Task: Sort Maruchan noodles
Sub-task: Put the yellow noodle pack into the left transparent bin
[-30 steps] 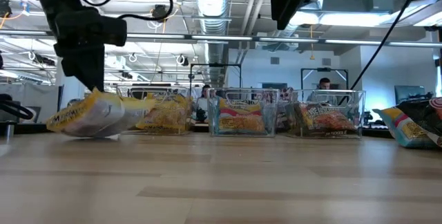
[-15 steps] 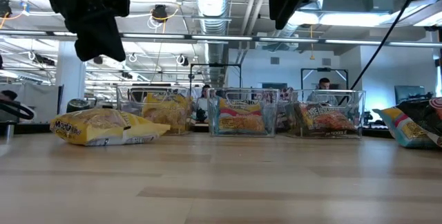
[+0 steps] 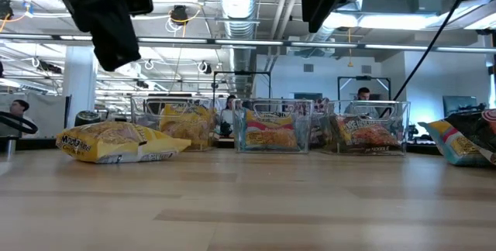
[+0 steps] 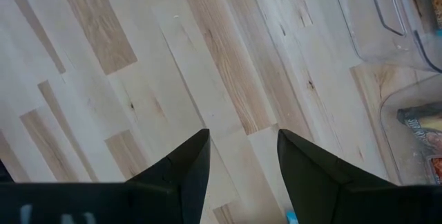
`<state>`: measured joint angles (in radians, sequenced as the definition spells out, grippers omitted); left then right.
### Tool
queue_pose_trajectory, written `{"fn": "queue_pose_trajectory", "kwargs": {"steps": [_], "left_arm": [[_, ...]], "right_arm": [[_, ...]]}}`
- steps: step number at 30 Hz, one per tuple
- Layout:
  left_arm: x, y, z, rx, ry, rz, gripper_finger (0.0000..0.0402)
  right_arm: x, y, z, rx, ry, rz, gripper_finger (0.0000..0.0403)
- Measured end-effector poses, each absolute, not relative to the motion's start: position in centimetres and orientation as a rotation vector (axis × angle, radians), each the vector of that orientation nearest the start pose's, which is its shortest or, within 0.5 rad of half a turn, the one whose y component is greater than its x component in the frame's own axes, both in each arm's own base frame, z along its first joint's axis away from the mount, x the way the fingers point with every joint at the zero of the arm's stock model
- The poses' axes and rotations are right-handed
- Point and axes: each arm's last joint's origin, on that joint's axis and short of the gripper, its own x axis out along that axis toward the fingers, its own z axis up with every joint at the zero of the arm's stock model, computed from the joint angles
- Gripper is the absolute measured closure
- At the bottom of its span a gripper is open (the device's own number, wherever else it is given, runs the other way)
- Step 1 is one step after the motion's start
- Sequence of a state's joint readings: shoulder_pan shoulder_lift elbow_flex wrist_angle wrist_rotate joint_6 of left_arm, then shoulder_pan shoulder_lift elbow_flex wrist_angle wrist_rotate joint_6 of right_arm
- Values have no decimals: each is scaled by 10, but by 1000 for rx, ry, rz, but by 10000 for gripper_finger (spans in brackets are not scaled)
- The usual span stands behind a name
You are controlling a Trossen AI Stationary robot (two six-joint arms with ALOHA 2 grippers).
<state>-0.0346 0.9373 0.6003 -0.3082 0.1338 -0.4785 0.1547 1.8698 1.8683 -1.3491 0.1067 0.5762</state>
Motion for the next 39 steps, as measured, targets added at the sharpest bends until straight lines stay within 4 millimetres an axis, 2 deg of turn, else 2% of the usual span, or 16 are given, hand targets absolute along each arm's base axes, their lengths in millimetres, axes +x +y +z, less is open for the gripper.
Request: {"fn": "queue_pose_trajectory", "kwargs": {"steps": [6,11,22,29,39], "left_arm": [[197,-10,233,-533,654,-3,285],[195,-14,223,-551,755,25,247],[208,-22,199,-477,871,124,242],[214,-27,184,-426,950,120,242],[224,-34,153,-292,1080,202,242]], "right_arm": [[360,53,321,311,1301,-343,210],[360,53,321,311,1301,-342,210],[360,51,321,315,1301,-346,210],[361,51,322,317,1296,-346,210],[362,51,322,321,1285,-342,210]]}}
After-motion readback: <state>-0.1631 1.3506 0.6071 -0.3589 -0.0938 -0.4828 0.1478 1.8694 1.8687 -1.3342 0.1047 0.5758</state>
